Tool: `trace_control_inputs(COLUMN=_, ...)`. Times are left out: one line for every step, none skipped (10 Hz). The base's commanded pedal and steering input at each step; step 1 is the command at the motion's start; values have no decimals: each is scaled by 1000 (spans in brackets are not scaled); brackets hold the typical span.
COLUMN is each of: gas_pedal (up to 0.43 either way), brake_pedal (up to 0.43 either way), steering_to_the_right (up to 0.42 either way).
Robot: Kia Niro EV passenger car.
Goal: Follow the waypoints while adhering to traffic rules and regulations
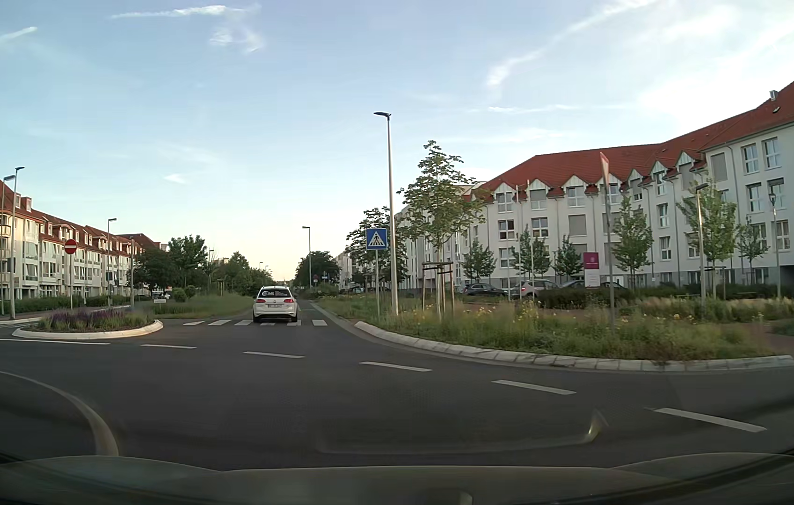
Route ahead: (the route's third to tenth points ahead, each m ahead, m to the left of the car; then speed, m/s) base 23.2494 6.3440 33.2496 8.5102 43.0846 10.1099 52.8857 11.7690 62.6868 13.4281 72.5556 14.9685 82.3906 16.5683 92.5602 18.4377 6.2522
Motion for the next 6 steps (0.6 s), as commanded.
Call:
trace_control_inputs(gas_pedal=177, brake_pedal=0, steering_to_the_right=-138)
trace_control_inputs(gas_pedal=189, brake_pedal=0, steering_to_the_right=-131)
trace_control_inputs(gas_pedal=189, brake_pedal=0, steering_to_the_right=-128)
trace_control_inputs(gas_pedal=197, brake_pedal=0, steering_to_the_right=-128)
trace_control_inputs(gas_pedal=220, brake_pedal=0, steering_to_the_right=-125)
trace_control_inputs(gas_pedal=228, brake_pedal=0, steering_to_the_right=-122)
